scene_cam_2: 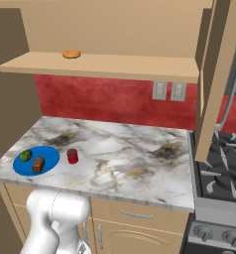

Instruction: Pick the avocado and bread from the counter and place them on the plate. Then pick the jam from the cabinet and place it next to the plate. Lastly close the cabinet door.

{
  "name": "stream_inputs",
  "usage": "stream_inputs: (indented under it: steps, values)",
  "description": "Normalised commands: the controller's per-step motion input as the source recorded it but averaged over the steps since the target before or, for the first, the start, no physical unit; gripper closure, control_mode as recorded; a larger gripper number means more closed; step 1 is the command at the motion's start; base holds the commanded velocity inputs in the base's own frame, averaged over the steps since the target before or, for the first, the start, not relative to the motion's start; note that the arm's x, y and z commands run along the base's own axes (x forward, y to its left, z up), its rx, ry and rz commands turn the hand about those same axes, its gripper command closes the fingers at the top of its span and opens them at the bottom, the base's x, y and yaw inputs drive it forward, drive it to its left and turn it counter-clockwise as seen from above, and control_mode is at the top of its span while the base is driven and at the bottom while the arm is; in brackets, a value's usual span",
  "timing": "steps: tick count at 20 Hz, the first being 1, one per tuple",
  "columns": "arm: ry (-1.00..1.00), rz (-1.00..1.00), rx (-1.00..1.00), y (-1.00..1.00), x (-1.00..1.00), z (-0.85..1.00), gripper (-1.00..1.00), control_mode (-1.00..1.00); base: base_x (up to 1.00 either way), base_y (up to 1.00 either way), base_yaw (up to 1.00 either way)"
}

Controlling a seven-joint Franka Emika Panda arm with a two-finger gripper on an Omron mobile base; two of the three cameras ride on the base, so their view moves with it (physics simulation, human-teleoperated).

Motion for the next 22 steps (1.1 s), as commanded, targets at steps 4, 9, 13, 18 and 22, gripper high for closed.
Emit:
stream_inputs:
  steps: [4,9,13,18,22]
  values:
    - [-0.19,0.0,0.0,0.26,0.27,0.0,-1.0,-1.0,0.0,0.0,0.0]
    - [-0.18,0.0,0.0,0.38,0.18,0.1,-1.0,-1.0,0.0,0.0,0.0]
    - [-0.15,0.0,0.0,0.41,0.27,0.03,-1.0,-1.0,0.0,0.0,0.0]
    - [-0.13,0.0,0.0,0.28,0.45,0.0,-1.0,-1.0,0.0,0.0,0.0]
    - [-0.04,-0.01,0.0,0.02,0.79,0.0,-1.0,-1.0,0.0,0.0,0.0]
